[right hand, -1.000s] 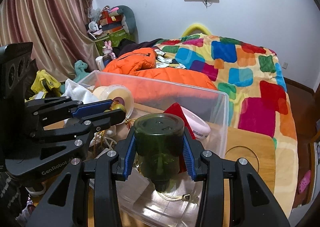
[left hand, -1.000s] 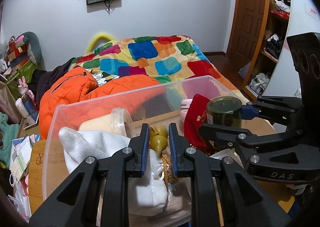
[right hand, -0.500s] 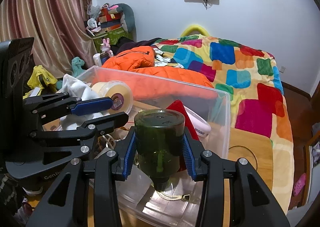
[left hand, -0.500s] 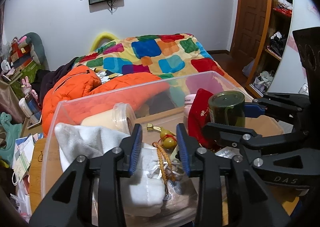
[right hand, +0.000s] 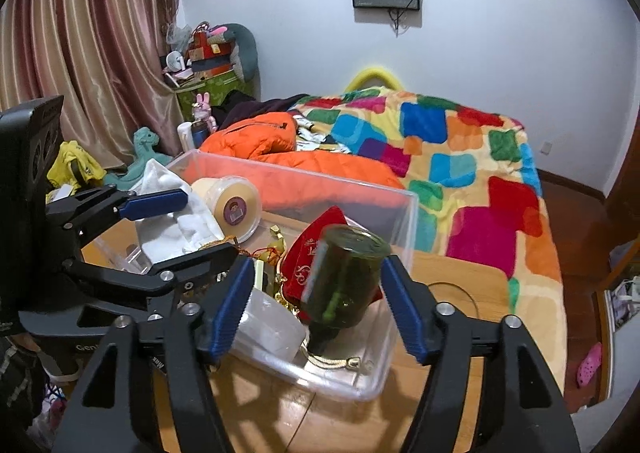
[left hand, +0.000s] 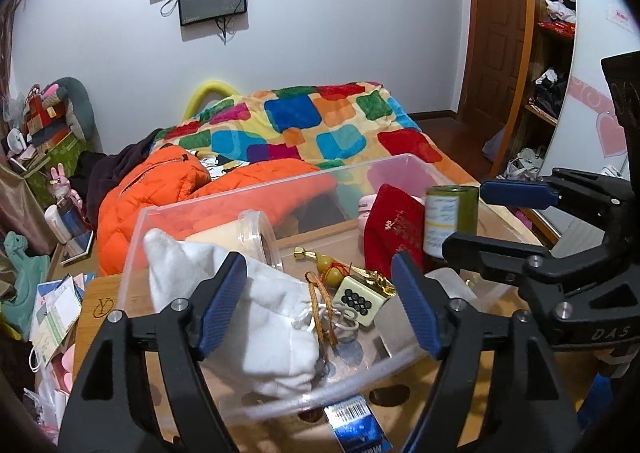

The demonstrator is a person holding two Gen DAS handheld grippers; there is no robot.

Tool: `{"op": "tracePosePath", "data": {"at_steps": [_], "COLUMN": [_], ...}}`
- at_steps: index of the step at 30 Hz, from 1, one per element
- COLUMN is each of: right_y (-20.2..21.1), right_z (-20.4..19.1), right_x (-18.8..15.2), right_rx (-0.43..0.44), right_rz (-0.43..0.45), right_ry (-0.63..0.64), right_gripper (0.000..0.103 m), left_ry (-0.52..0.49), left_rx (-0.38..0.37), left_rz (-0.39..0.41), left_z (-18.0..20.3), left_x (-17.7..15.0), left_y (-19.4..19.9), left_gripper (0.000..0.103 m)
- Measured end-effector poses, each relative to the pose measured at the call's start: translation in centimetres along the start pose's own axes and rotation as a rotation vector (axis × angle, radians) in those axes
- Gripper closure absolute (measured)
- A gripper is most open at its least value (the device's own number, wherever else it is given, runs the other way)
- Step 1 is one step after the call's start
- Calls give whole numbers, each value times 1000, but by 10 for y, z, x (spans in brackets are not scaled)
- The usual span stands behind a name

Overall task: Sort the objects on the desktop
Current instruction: 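Lower the pendant into the box with the left gripper while the right lowers the bottle, then open both grippers and withdraw them from the clear box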

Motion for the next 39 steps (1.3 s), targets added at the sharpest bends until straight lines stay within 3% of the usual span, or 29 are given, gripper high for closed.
{"op": "tracePosePath", "data": {"at_steps": [13, 23, 39], "right_y": [19, 32, 60], "right_z": [-6, -13, -43], "right_x": [-6, -16, -68], "right_rx": [-2, 2, 24], "right_rz": [-5, -4, -29], "right_ry": [-12, -32, -29], "right_gripper": [35, 35, 35], "left_ry": [-2, 17, -11], "left_rx": [19, 31, 6], "left_rz": [23, 26, 28], "left_z": [0, -4, 13], "left_x": [-8, -20, -53], "left_y": [26, 41, 71], "left_gripper": [16, 15, 11]}}
Point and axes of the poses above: each gripper's, at about its wrist camera, not at the fingertips, and y roughly against the way its jaws point, z to its right, x to its top, the point moved 9 cm from there along -y, roughly the way its jaws point, and after that the axes turned 10 degrees about -x, right-handed, at the moved point
